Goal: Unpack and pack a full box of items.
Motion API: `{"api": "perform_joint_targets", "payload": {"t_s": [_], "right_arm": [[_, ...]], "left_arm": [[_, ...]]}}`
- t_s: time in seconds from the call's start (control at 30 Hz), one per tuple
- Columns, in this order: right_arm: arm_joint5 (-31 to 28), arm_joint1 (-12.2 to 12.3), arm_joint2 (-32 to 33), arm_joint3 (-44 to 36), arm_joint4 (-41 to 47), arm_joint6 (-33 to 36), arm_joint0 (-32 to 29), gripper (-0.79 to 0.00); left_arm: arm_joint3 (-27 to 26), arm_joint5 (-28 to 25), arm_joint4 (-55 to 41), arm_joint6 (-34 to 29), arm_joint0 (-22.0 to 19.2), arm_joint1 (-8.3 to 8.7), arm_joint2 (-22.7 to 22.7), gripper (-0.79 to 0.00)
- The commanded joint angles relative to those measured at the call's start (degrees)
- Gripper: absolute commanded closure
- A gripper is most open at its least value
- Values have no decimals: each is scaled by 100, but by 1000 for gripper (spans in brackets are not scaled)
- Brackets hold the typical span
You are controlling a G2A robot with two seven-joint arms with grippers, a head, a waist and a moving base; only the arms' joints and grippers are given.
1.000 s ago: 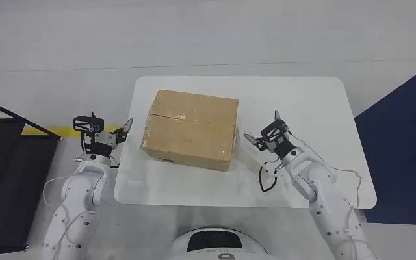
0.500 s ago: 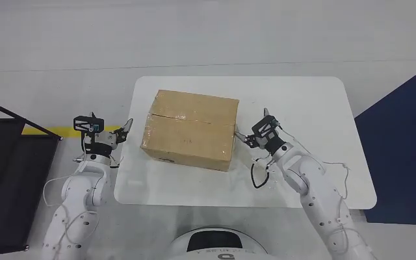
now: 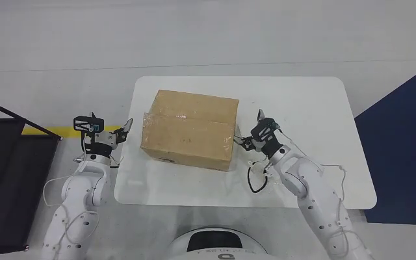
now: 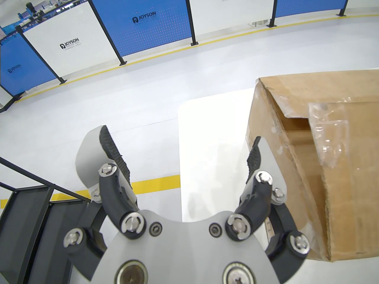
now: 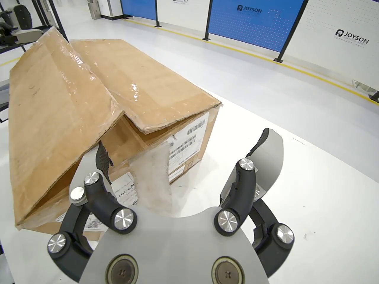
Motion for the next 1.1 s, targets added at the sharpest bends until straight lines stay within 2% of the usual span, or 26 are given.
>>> {"api": "perform_joint_targets", "payload": {"t_s": [0.0, 0.2, 0.37, 0.47, 0.67, 0.9, 0.97, 1.07], "right_arm": [[-186, 4, -9, 4, 111, -40, 1, -785], [-1555, 75, 37, 86, 603, 103, 93, -785], [-2628, 168, 102, 96, 514, 304, 138, -785], [-2917, 208, 124, 85, 393, 381, 125, -785], [-2835, 255, 135, -28, 12, 475, 44, -785], [-2347, 277, 107, -85, -407, 387, -56, -785], [-1930, 274, 148, -98, -560, 419, -91, -785], [-1722, 268, 100, -55, -590, 418, -81, -785]], "left_arm": [[0, 0, 0, 0, 0, 0, 0, -785], [0, 0, 0, 0, 0, 0, 0, -785], [0, 0, 0, 0, 0, 0, 0, -785], [0, 0, 0, 0, 0, 0, 0, -785], [0, 0, 0, 0, 0, 0, 0, -785], [0, 0, 0, 0, 0, 0, 0, -785], [0, 0, 0, 0, 0, 0, 0, -785], [0, 0, 0, 0, 0, 0, 0, -785]]}}
